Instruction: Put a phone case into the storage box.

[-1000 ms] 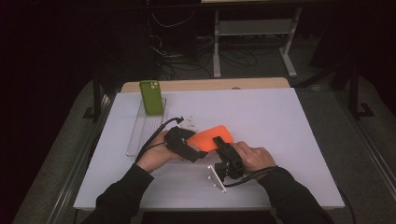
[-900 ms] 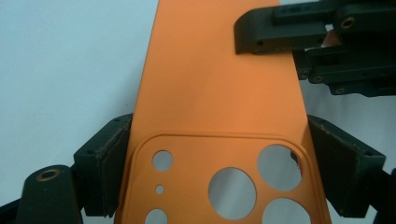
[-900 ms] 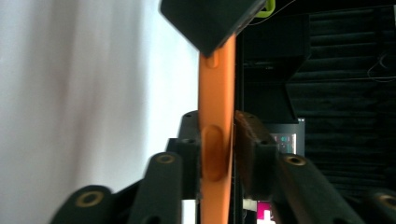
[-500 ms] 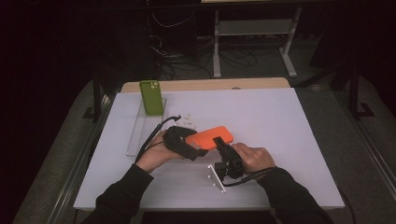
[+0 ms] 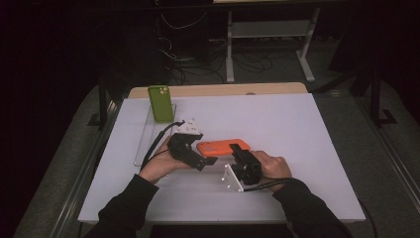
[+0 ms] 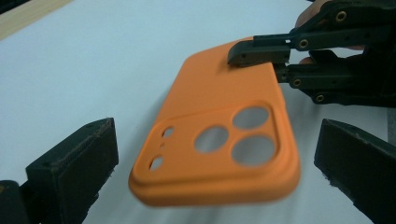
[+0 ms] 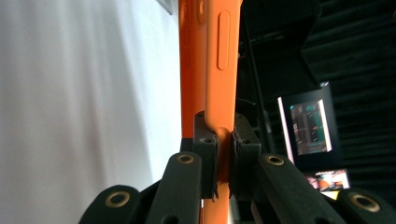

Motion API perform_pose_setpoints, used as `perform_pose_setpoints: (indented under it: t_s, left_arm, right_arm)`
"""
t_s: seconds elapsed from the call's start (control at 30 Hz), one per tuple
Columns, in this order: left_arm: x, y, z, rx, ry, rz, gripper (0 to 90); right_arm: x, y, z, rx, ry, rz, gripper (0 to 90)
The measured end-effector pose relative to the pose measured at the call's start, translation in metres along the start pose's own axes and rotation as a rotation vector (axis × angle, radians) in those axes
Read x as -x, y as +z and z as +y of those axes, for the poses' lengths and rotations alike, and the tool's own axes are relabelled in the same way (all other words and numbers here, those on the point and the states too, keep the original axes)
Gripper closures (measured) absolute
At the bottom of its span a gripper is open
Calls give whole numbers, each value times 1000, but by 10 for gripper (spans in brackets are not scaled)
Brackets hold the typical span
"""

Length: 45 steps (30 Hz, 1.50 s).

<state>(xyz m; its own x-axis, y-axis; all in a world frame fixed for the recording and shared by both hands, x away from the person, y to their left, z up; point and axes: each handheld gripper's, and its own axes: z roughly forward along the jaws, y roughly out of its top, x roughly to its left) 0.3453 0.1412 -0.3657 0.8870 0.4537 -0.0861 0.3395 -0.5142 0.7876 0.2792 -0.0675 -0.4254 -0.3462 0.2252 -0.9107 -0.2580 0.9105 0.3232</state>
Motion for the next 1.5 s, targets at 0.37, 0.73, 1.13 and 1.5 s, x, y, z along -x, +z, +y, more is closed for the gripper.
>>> perform_pose_setpoints:
  t_s: [0.37,0.73,1.13,1.5]
  left_arm:
    - [-5,-4,-2,31,-33,25,0]
    - [-6,-2,-3,21,-41,26,0]
    - [-12,-2,-4,56,-73,58,0]
    - [-15,6,0,107,-141,99,0]
  right_arm:
    - [22,5,-12,-11,372,137,825]
    - [37,10,-25,-28,655,255,823]
    - [47,16,-41,-39,953,355,825]
    - [47,19,-41,-69,1122,392,824]
